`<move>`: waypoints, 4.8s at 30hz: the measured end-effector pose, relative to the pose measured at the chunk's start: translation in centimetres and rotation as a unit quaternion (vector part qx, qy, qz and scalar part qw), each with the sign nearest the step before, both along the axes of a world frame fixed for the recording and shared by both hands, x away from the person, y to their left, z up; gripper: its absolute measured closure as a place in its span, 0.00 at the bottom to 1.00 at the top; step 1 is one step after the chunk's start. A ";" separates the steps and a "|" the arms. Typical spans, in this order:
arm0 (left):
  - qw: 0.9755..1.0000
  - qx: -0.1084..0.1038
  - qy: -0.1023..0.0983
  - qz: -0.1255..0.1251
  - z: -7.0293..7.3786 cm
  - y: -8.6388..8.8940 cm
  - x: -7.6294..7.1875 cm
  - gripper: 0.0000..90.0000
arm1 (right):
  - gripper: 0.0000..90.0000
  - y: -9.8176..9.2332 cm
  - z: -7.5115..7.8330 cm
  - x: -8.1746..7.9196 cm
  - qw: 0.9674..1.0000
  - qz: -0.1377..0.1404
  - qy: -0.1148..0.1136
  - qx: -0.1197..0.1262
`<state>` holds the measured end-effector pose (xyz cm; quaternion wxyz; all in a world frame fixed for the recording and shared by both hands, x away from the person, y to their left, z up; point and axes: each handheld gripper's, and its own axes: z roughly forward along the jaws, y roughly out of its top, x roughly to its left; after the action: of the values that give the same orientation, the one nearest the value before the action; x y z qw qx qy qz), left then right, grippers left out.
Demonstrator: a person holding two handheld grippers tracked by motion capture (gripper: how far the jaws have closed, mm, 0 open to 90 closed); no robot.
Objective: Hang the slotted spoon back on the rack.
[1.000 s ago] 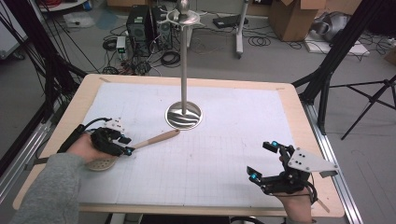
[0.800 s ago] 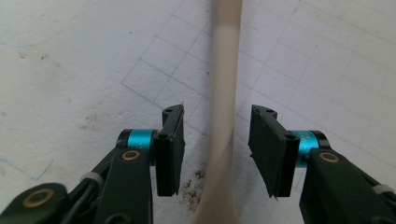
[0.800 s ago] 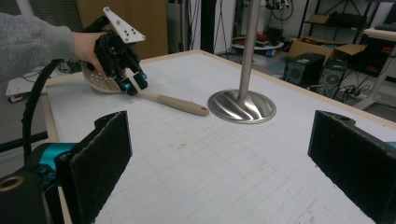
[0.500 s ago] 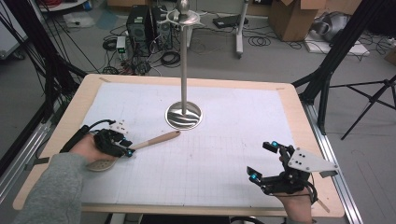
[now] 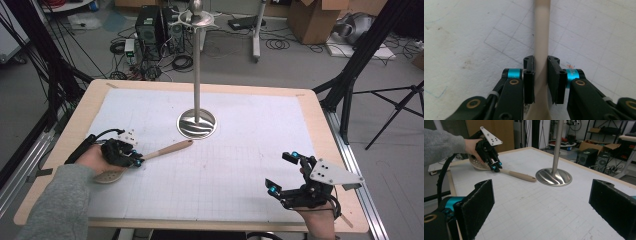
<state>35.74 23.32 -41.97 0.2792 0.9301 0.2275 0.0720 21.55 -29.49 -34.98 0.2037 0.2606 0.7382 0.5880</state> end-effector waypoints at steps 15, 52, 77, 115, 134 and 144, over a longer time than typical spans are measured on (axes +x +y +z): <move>1.000 0.000 -0.009 0.000 0.2 0.0 -0.5 0.86 | 0.05 0.1 -0.1 0.1 1.000 0.002 0.000 -0.002; 0.987 -0.140 -0.069 0.034 8.1 3.3 -2.7 0.86 | 0.06 0.5 -0.1 0.4 1.000 0.009 -0.003 -0.001; 0.974 -0.191 -0.102 0.072 12.5 4.0 -1.6 0.86 | 0.05 -0.2 0.0 0.3 1.000 0.000 0.001 0.009; 0.959 -0.221 -0.168 0.061 19.5 4.6 -1.5 0.86 | 0.05 -0.3 0.0 0.2 1.000 0.002 -0.002 0.010; 0.950 -0.251 -0.174 0.066 20.8 5.3 -0.5 0.86 | 0.05 -0.6 0.1 0.1 1.000 0.002 -0.001 0.015; 0.946 -0.266 -0.171 0.067 21.0 5.0 0.1 0.86 | 0.06 -0.9 0.2 0.0 1.000 0.000 -0.005 0.017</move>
<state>35.80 28.28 -20.97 0.5459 0.7780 0.2492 0.1857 21.52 -30.36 -34.78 0.2028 0.2618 0.7268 0.6017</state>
